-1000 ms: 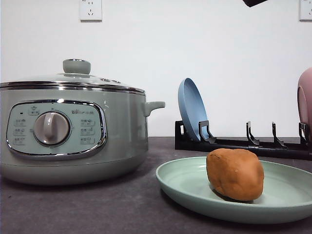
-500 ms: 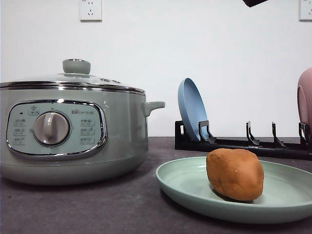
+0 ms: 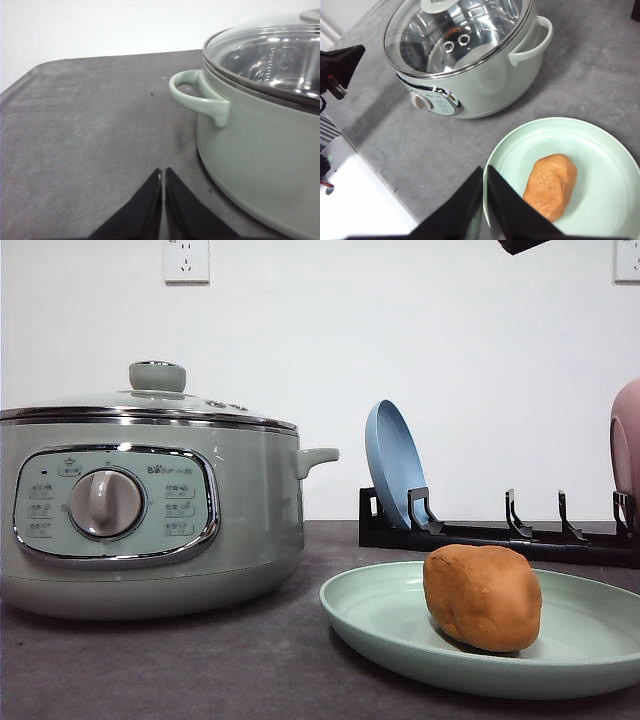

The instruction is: Transfer potato from steamer to green plate

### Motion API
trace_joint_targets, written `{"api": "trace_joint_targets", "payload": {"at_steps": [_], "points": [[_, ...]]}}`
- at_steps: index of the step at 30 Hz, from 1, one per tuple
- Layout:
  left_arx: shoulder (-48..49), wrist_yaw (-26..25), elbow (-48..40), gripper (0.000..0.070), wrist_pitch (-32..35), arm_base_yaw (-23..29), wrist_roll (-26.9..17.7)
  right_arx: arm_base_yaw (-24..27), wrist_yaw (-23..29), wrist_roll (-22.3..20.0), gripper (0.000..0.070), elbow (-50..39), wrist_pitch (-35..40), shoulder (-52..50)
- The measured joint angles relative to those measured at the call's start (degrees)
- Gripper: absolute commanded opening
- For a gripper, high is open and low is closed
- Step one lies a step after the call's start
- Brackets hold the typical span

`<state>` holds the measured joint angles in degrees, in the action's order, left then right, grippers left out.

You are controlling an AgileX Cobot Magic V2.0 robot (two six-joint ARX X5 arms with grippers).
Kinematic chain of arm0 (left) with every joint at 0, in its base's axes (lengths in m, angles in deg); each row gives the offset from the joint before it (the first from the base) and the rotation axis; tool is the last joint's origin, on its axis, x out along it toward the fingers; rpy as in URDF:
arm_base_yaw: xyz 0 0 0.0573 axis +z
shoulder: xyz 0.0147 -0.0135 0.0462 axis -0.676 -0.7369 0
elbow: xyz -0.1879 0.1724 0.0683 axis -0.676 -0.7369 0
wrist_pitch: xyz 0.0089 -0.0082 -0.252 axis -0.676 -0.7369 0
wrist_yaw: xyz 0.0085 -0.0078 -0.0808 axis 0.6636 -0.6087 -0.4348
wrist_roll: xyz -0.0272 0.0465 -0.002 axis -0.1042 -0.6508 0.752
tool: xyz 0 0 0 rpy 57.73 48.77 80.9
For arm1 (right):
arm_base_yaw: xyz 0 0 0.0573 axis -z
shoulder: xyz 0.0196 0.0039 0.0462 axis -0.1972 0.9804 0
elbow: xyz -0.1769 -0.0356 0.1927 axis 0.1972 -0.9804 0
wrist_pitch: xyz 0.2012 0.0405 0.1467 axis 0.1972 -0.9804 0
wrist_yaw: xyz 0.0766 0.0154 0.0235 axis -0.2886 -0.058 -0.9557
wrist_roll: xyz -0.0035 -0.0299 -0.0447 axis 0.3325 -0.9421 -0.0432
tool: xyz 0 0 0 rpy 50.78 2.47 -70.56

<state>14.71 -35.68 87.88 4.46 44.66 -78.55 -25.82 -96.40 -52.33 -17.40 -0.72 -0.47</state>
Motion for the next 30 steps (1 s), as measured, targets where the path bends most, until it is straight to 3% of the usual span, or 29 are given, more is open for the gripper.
{"api": "trace_joint_targets", "payload": {"at_steps": [13, 16, 22, 30], "points": [[0.0, 0.0, 0.0, 0.0002, 0.0, 0.0, 0.0, 0.1, 0.1, -0.3, 0.0000, 0.0, 0.0, -0.1], [0.0, 0.0, 0.0, 0.0002, 0.0, 0.0, 0.0, 1.9, 2.9, -2.2, 0.0000, 0.0, 0.4, -1.5], [0.0, 0.0, 0.0, 0.0002, 0.0, 0.0, 0.0, 12.0, 4.3, -5.2, 0.0000, -3.4, 10.7, -9.2], [0.0, 0.0, 0.0, 0.0002, 0.0, 0.0, 0.0, 29.8, 4.4, -8.1, 0.0000, -18.7, 27.9, -22.5]]}}
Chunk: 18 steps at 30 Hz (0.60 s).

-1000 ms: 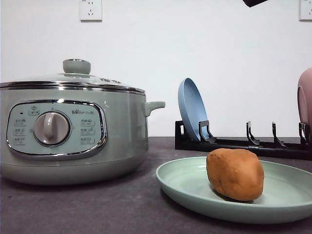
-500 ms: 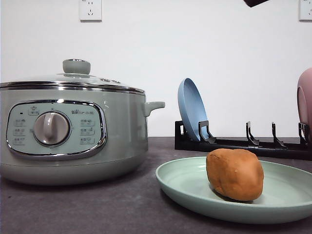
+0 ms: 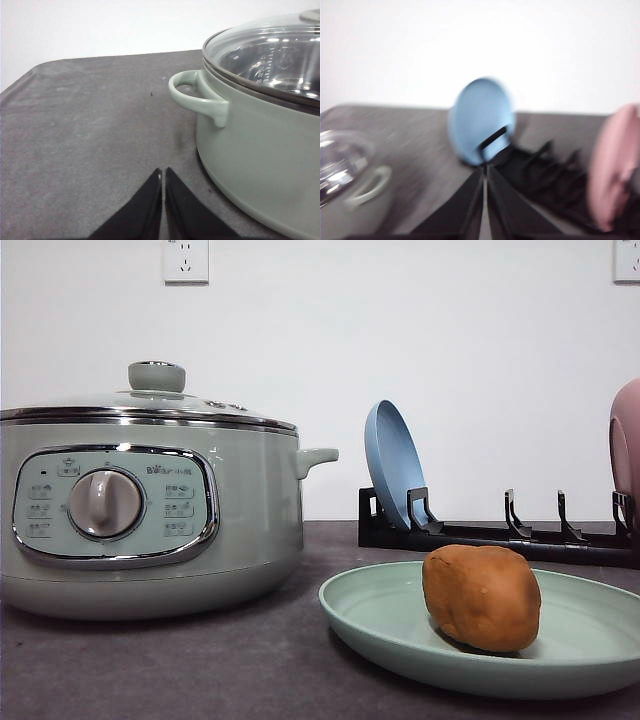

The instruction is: Transfer potato from steamer to green plate

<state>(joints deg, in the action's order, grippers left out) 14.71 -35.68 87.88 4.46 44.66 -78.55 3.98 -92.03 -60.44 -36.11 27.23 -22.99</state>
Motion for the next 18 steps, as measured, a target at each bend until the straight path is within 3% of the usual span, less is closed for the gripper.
{"api": "trace_joint_targets", "payload": {"at_steps": [8, 18], "points": [[0.0, 0.0, 0.0, 0.0002, 0.0, 0.0, 0.0, 6.8, 0.0, -1.6, 0.0000, -17.0, 12.2, -11.2], [0.0, 0.0, 0.0, 0.0002, 0.0, 0.0, 0.0, 7.5, 0.2, -2.8, 0.0000, -27.9, 12.7, -19.4]]}}
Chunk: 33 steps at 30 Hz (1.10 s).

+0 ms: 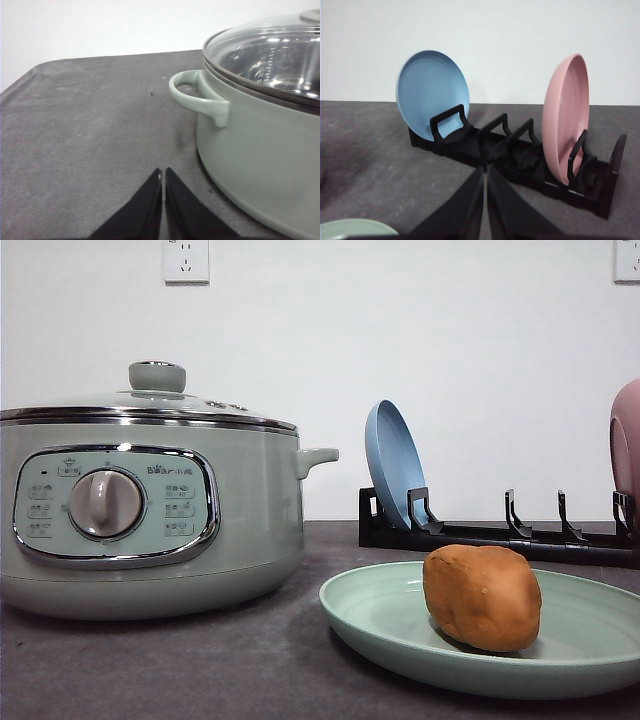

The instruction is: Transfer potato from steamer to green plate

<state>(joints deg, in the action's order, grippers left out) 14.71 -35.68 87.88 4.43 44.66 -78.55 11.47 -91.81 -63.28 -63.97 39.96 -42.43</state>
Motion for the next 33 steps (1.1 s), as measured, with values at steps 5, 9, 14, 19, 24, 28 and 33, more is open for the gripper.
{"api": "trace_joint_targets", "payload": {"at_steps": [5, 9, 14, 19, 24, 28, 33], "points": [[0.0, 0.0, 0.0, 0.0002, 0.0, 0.0, 0.0, 0.0, 1.4, -0.2, 0.0000, -2.9, -0.1, -2.0], [0.0, 0.0, 0.0, 0.0002, 0.0, 0.0, 0.0, 0.0, 1.5, -0.2, 0.0000, -3.8, -2.3, -3.4], [0.0, 0.0, 0.0, 0.0002, 0.0, 0.0, 0.0, 0.0, 1.5, -0.2, 0.0000, -3.8, -8.5, -4.2], [0.0, 0.0, 0.0, 0.0002, 0.0, 0.0, 0.0, 0.0, 2.1, -0.2, 0.0000, -3.8, -10.4, -4.1], [0.0, 0.0, 0.0, 0.0002, 0.0, 0.0, 0.0, 0.0, 2.4, -0.2, 0.0000, -3.8, -10.3, -4.1], [0.0, 0.0, 0.0, 0.0002, 0.0, 0.0, 0.0, 0.0, 2.5, -0.2, 0.0000, -3.8, -10.3, -4.1], [0.0, 0.0, 0.0, 0.0002, 0.0, 0.0, 0.0, 0.0, 2.5, -0.2, 0.0000, -3.8, -10.3, -4.1]]}}
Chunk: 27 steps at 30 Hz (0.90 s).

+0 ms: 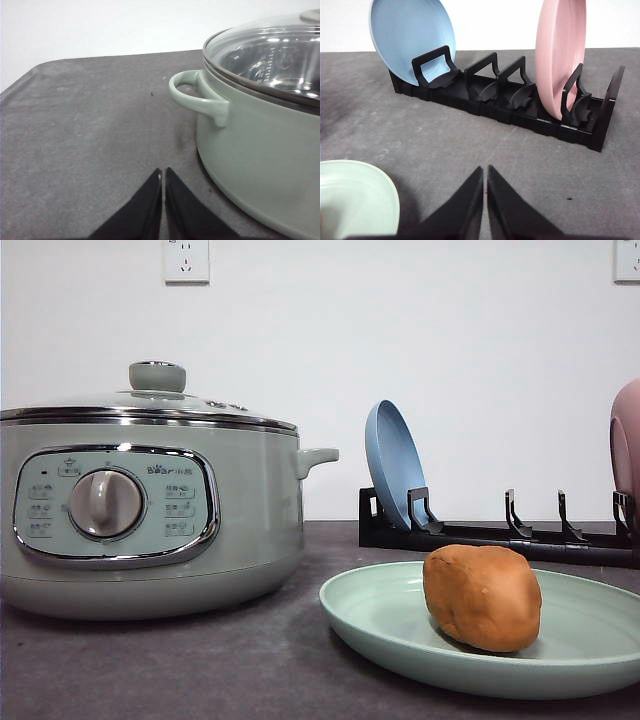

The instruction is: Transfer potato from steamer to green plate

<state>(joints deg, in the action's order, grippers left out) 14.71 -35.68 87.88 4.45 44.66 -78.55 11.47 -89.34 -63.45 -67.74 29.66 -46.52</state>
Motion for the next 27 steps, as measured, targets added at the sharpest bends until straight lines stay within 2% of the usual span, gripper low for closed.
{"api": "trace_joint_targets", "payload": {"at_steps": [27], "points": [[0.0, 0.0, 0.0, 0.0002, 0.0, 0.0, 0.0, 0.0, 0.0, 0.0, 0.0000, 0.0, 0.0, 0.0]]}}
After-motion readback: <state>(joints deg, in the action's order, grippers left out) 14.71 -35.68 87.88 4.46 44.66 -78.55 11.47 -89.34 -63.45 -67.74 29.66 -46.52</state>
